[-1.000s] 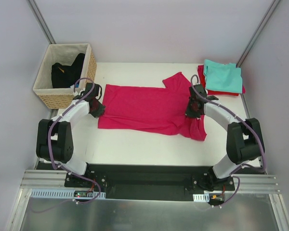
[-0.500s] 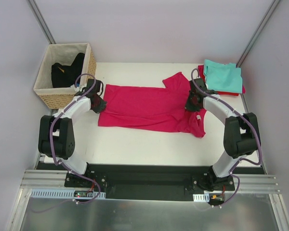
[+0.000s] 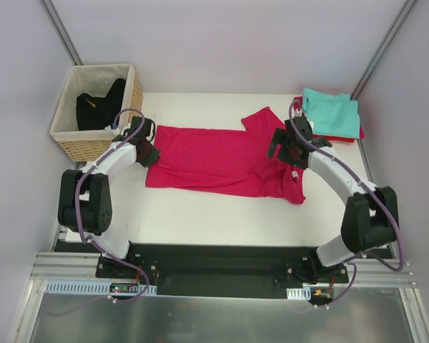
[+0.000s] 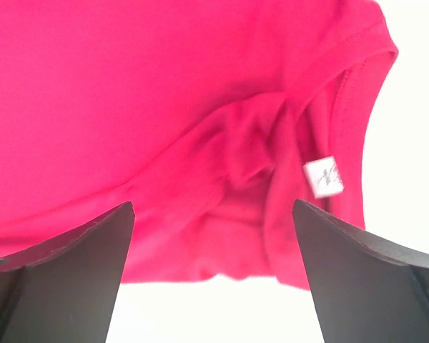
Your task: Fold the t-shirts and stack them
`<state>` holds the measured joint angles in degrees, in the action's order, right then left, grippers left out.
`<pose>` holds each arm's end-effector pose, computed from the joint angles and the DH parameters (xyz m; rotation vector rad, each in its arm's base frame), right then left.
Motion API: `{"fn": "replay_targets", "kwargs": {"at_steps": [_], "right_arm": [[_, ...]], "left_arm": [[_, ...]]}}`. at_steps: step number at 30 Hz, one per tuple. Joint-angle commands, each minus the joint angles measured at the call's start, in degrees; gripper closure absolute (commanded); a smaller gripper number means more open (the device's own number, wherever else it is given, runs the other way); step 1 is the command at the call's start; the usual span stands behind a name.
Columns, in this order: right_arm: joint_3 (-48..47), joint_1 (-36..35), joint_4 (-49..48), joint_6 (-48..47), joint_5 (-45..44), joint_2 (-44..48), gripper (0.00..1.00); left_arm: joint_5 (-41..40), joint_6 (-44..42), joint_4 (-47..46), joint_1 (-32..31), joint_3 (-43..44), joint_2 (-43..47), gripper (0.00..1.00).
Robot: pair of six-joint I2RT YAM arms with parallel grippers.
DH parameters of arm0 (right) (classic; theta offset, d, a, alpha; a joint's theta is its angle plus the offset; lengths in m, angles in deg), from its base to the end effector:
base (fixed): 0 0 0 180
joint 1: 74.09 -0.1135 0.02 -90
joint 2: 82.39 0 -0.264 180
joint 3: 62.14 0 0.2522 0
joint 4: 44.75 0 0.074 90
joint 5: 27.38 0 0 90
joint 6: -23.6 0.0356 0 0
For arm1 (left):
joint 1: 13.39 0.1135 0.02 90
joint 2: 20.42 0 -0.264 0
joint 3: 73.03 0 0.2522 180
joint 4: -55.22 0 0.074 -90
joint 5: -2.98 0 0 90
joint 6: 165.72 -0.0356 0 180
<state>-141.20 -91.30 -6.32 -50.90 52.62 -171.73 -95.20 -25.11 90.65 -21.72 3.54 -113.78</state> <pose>0.3238 0.0938 0.2505 0.0433 2.4041 0.0532 0.3410 -0.0448 0.2179 -0.9538 2.2980 -0.2639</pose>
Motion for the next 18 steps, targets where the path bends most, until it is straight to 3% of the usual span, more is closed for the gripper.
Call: {"fn": "replay_targets", "kwargs": {"at_steps": [1,2,4,5,18], "right_arm": [[1.7,-4.7,2.4,-0.5,-0.8,10.2,0.04],[3.7,-5.4,2.5,-0.3,-0.6,11.2,0.04],[5.9,-8.2,2.7,0.4,-1.0,13.9,0.03],[8.1,-9.1,2.6,0.7,-1.4,14.7,0.03],[16.0,-12.9,0.8,1.6,-2.7,17.2,0.04]], "left_arm": [[-1.4,0.5,-0.2,-1.6,-2.4,5.7,0.79],[-1.0,0.5,-0.3,-2.0,-3.0,6.6,0.47],[-0.6,-0.2,-0.5,-3.5,-4.8,9.1,0.25],[-1.0,-0.9,-0.4,-5.3,-5.2,9.8,0.02],[2.4,-0.5,-1.0,-9.5,-11.7,12.2,0.01]]}}
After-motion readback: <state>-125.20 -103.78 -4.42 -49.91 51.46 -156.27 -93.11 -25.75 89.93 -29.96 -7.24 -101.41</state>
